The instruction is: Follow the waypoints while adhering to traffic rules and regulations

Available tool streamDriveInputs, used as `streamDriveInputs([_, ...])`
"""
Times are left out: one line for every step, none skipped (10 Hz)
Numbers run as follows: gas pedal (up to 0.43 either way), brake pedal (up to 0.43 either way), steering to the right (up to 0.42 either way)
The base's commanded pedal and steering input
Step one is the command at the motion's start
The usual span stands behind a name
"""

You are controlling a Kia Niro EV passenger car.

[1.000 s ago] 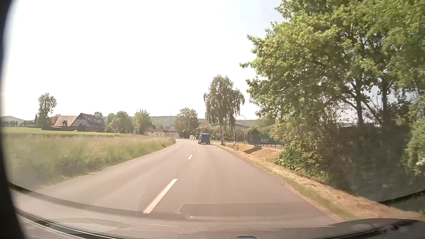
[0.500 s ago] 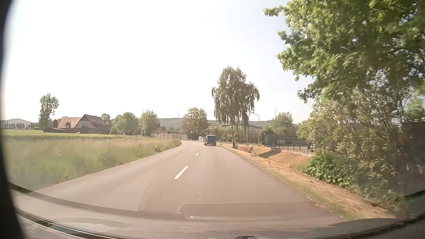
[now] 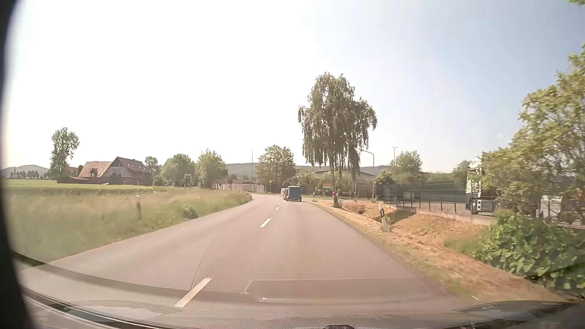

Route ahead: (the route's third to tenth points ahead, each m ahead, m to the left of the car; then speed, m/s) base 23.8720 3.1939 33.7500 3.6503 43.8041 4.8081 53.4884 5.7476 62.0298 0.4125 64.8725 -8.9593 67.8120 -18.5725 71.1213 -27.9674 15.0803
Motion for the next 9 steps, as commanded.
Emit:
streamDriveInputs([0.138,0.0,-0.015])
streamDriveInputs([0.079,0.0,-0.015])
streamDriveInputs([0.0,0.0,-0.014])
streamDriveInputs([0.0,0.0,-0.013])
streamDriveInputs([0.0,0.0,-0.012])
streamDriveInputs([0.0,0.0,-0.011])
streamDriveInputs([0.0,0.0,-0.011])
streamDriveInputs([0.0,0.0,-0.011])
streamDriveInputs([0.0,0.073,-0.011])
